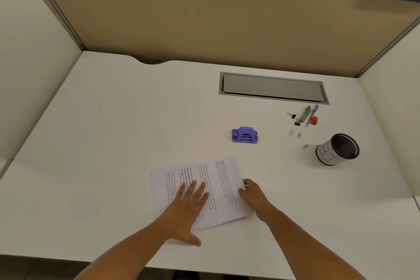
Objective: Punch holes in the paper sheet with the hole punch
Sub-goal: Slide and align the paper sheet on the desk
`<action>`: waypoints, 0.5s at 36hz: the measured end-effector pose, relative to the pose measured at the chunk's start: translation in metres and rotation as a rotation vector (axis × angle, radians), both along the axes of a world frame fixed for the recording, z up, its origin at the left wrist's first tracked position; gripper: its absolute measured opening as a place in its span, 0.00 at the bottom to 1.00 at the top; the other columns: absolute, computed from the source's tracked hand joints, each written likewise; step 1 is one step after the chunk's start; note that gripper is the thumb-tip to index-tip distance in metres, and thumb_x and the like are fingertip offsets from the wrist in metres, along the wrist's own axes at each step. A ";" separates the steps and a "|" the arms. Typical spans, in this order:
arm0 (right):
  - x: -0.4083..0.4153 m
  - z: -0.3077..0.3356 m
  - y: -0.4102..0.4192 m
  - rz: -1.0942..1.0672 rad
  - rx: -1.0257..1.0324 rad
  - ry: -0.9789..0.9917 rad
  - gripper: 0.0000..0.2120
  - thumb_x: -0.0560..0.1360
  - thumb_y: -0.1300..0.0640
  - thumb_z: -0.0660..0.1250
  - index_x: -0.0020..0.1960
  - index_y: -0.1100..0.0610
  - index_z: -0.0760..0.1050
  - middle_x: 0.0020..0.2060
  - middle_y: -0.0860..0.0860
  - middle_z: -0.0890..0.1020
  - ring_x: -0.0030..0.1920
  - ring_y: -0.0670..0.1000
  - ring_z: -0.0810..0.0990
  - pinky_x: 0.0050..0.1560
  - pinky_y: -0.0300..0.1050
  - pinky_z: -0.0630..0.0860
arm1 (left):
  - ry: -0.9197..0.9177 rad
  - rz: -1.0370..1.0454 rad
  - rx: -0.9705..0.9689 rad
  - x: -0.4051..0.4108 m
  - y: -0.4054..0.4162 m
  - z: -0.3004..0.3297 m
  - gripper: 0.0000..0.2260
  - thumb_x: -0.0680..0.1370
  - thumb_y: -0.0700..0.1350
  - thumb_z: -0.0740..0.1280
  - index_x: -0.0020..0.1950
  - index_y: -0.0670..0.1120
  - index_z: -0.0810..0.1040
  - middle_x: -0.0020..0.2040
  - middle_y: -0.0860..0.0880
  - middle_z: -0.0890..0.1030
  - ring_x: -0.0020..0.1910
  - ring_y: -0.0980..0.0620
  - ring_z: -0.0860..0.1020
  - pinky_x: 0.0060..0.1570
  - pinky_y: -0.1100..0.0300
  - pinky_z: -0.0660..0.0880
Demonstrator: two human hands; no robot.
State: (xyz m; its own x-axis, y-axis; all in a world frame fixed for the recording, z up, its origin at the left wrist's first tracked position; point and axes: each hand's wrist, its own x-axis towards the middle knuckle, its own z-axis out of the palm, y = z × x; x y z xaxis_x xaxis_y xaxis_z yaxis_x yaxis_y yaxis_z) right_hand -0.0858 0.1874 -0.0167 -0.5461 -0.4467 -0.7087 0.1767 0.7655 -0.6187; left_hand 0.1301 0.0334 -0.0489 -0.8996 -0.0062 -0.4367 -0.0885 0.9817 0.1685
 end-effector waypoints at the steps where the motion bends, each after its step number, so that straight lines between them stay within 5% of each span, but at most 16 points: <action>1: 0.000 0.001 0.000 -0.002 0.000 -0.004 0.14 0.80 0.62 0.58 0.64 0.57 0.72 0.58 0.52 0.79 0.56 0.52 0.78 0.52 0.43 0.74 | 0.013 0.010 0.002 0.000 0.000 0.000 0.56 0.66 0.79 0.54 0.80 0.47 0.34 0.78 0.45 0.27 0.76 0.37 0.28 0.73 0.35 0.33; 9: 0.000 0.007 0.003 -0.021 -0.019 -0.049 0.14 0.79 0.58 0.65 0.64 0.56 0.71 0.58 0.52 0.79 0.54 0.51 0.80 0.43 0.39 0.75 | 0.030 0.043 0.034 0.003 -0.004 -0.005 0.47 0.72 0.72 0.54 0.81 0.47 0.43 0.81 0.42 0.40 0.79 0.36 0.40 0.76 0.34 0.47; 18: -0.002 0.005 0.014 -0.014 0.013 -0.107 0.14 0.76 0.58 0.70 0.61 0.55 0.72 0.56 0.51 0.79 0.55 0.53 0.81 0.54 0.55 0.82 | 0.064 0.048 -0.001 0.002 0.005 -0.002 0.44 0.70 0.71 0.58 0.79 0.45 0.61 0.80 0.41 0.57 0.79 0.36 0.56 0.72 0.34 0.60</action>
